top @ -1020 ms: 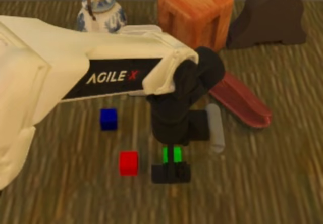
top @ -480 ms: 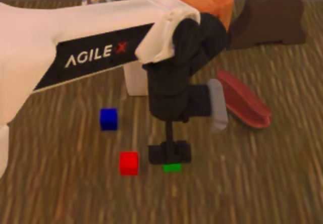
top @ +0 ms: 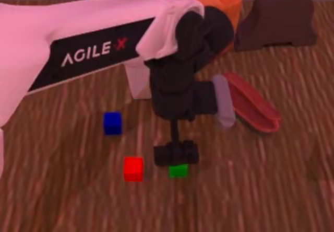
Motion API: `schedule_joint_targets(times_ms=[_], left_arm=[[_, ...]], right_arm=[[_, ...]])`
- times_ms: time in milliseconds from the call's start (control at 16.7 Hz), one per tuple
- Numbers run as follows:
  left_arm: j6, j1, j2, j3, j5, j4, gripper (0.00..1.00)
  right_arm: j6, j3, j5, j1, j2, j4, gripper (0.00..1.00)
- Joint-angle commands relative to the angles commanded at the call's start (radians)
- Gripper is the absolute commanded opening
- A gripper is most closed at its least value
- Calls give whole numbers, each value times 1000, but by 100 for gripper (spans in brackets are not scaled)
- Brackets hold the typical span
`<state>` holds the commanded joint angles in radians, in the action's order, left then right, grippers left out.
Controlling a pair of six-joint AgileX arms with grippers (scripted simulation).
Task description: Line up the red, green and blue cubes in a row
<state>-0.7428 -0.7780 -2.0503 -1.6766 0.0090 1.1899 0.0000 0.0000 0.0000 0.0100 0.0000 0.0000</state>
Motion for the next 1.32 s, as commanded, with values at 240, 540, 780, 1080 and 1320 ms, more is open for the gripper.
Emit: schedule_joint_targets(times_ms=[240,540,780,1080,1320], left_arm=[[184,54,-15,-11,-2,-4,100],[599,166,-43,-11,0,-7,100],[954,264,-58,-4,0,-15,100],[1207,351,-53,-3,-6,-36,100],[1234,362,-50,-3,-7,-40,100]], right_arm=[[0,0,0,0,0,0,100],[0,0,0,0,0,0,100],[0,0,0,0,0,0,100],[0,0,0,0,0,0,100],[0,0,0,0,0,0,100]])
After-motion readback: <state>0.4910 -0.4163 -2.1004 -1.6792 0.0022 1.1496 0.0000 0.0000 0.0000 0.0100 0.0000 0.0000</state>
